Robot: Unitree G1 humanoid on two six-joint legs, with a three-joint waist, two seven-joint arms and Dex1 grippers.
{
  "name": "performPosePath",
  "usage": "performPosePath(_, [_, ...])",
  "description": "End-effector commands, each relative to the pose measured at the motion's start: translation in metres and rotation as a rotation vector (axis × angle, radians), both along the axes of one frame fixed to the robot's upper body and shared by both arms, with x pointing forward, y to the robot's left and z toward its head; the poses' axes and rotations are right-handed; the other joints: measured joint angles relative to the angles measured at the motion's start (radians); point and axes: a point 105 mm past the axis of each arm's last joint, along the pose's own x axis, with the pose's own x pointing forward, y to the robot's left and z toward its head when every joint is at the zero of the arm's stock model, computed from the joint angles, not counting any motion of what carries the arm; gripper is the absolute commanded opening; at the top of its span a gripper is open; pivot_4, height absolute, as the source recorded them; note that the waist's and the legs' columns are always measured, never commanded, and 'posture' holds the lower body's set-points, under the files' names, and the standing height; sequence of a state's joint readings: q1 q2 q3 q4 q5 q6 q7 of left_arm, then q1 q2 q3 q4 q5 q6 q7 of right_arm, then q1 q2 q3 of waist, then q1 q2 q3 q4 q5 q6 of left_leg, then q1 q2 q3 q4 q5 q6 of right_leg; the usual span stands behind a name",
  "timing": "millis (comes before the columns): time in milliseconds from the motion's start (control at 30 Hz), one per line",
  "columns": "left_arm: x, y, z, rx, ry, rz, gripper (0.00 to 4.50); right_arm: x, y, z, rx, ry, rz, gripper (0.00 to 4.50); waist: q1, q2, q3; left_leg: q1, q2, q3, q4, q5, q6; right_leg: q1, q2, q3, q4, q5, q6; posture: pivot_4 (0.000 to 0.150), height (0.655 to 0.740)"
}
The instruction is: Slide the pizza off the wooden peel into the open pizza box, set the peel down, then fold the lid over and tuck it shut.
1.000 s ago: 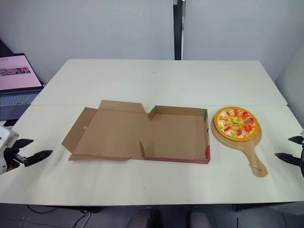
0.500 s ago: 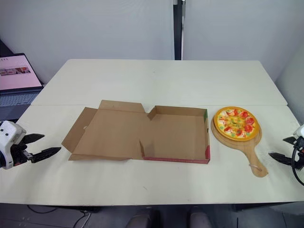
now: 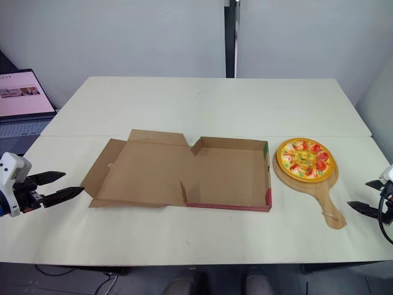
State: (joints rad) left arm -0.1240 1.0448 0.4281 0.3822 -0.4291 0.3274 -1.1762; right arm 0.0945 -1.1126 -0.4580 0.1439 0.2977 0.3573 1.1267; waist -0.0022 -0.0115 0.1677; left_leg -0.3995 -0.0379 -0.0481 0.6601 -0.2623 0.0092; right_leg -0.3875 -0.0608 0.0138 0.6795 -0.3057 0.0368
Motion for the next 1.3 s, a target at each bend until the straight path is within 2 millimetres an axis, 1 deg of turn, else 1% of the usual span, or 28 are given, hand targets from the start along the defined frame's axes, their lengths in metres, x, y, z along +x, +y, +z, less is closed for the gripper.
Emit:
performPosePath(33, [0.008,-0.028,0.027,0.009,-0.096,-0.109,4.48,-0.002,0.003,0.02,0.0,-0.074,0.004,4.5,0.001,0.0,0.0,0.0,0.0,0.0,0.0,0.0,0.0,0.0,0.0,0.0,0.0,0.0,0.0,0.15,0.7318])
performPosePath(100, [0.014,-0.069,0.036,0.019,-0.134,-0.258,4.48,-0.007,0.009,0.022,0.025,-0.086,-0.008,4.5,0.009,0.0,0.0,0.0,0.0,0.0,0.0,0.0,0.0,0.0,0.0,0.0,0.0,0.0,0.0,0.15,0.7318])
performPosePath(233, [0.014,-0.13,0.049,0.044,-0.172,-0.496,4.48,-0.019,0.027,0.016,0.089,-0.093,-0.034,4.5,0.016,-0.001,0.0,0.0,0.0,-0.002,0.001,0.0,0.0,0.002,0.0,-0.001,0.0,0.0,0.001,0.15,0.7318])
performPosePath(300, [0.014,-0.159,0.055,0.07,-0.198,-0.618,4.48,-0.02,0.034,0.01,0.11,-0.097,-0.075,4.5,0.016,-0.001,0.0,0.0,0.0,-0.001,0.001,0.0,0.0,0.002,0.0,0.0,0.0,0.0,0.001,0.15,0.7318])
performPosePath(367, [0.014,-0.183,0.061,0.094,-0.23,-0.722,4.48,-0.018,0.039,0.003,0.107,-0.092,-0.115,4.5,0.014,-0.001,0.0,0.0,-0.001,-0.001,0.002,0.0,0.0,0.002,0.001,0.0,0.0,0.001,0.001,0.15,0.7318])
performPosePath(467, [0.011,-0.217,0.075,0.033,-0.264,-0.854,4.48,-0.015,0.051,-0.008,0.108,-0.066,-0.15,4.5,0.005,-0.001,0.0,0.0,0.0,-0.001,0.002,0.0,0.0,0.002,0.003,0.001,0.0,0.001,0.001,0.15,0.7318])
performPosePath(567, [0.006,-0.237,0.084,0.0,-0.271,-0.946,4.48,-0.009,0.059,-0.016,0.108,-0.056,-0.19,4.5,-0.003,-0.001,0.0,0.0,0.0,-0.001,0.002,0.0,0.0,0.002,0.005,0.002,0.001,0.001,0.001,0.15,0.7318])
performPosePath(700, [0.001,-0.252,0.092,-0.023,-0.27,-1.025,4.48,0.001,0.064,-0.025,0.111,-0.044,-0.239,4.5,-0.004,-0.002,0.0,0.0,0.0,-0.001,0.002,0.0,0.0,0.002,0.005,0.002,0.001,0.001,0.001,0.15,0.7318])
performPosePath(800, [0.001,-0.258,0.095,-0.016,-0.271,-1.059,4.48,0.01,0.063,-0.03,0.122,-0.038,-0.272,4.5,-0.003,-0.002,0.0,0.001,0.0,-0.001,0.003,0.0,0.0,0.003,0.006,0.002,0.001,0.001,0.002,0.15,0.7318])
performPosePath(967, [0.005,-0.258,0.093,-0.005,-0.272,-1.066,4.48,0.025,0.058,-0.043,0.17,0.001,-0.318,4.5,-0.002,-0.002,0.0,0.0,-0.001,-0.001,0.003,0.0,0.0,0.003,0.006,0.002,0.001,0.001,0.002,0.15,0.7318])
performPosePath(1067, [0.007,-0.257,0.092,-0.003,-0.274,-1.063,4.48,0.028,0.057,-0.051,0.183,0.026,-0.317,4.5,-0.003,-0.002,0.0,0.001,-0.001,-0.002,0.003,0.0,0.0,0.003,0.006,0.002,0.001,0.001,0.002,0.15,0.7318])
performPosePath(1167, [0.009,-0.256,0.093,-0.006,-0.277,-1.056,4.5,0.028,0.057,-0.061,0.174,0.049,-0.299,3.89,-0.004,-0.003,0.0,0.001,0.0,-0.001,0.003,0.0,0.0,0.003,0.006,0.002,0.001,0.001,0.002,0.15,0.7318])
performPosePath(1300, [0.011,-0.254,0.093,0.002,-0.277,-1.049,4.5,0.029,0.056,-0.069,0.167,0.039,-0.3,2.52,-0.005,-0.006,-0.002,0.004,0.0,-0.002,0.004,0.0,0.0,0.007,0.006,0.001,0.001,0.001,0.002,0.15,0.7318])
